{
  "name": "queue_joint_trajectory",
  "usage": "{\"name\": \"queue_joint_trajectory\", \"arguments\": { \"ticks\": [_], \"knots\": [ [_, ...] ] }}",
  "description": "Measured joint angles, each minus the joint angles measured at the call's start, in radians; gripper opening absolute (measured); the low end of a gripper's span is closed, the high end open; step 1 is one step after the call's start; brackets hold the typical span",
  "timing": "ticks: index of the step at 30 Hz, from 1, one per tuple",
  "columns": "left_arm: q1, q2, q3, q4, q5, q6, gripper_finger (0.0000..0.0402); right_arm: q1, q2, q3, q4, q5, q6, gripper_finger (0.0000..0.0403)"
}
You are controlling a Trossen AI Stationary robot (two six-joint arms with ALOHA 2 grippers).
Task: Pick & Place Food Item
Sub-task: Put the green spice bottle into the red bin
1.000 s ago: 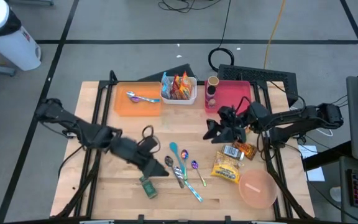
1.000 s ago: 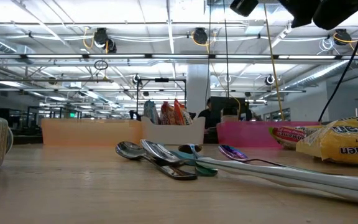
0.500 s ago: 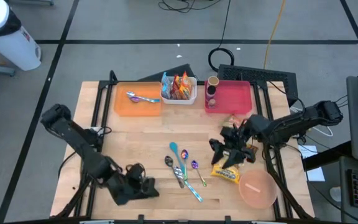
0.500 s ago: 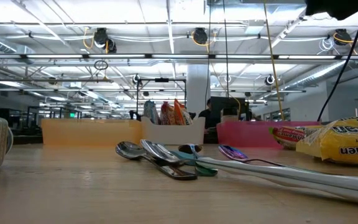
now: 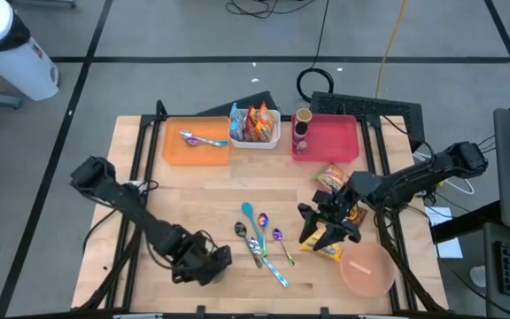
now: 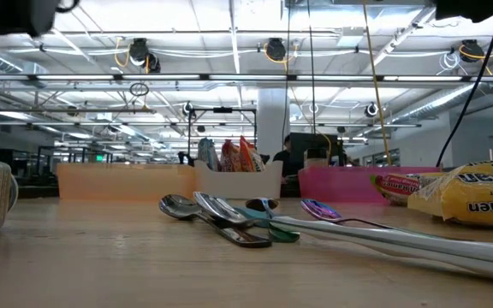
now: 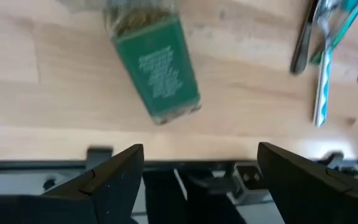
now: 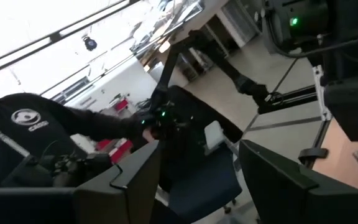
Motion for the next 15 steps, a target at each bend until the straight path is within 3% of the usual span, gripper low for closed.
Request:
{"name": "queue_joint_trajectory", "arguments": {
  "ticks": [7,15],
  "knots": [
    [0.048,0.036,0.000,-0.045,0.006,0.003,0.0324,0.000,0.000,0.000,-0.005,0.026,-0.001,0.0210],
    [0.071,0.090,0.000,-0.045,0.099,0.000,0.0324,0.000,0.000,0.000,-0.033,0.026,0.000,0.0210]
  ]
}}
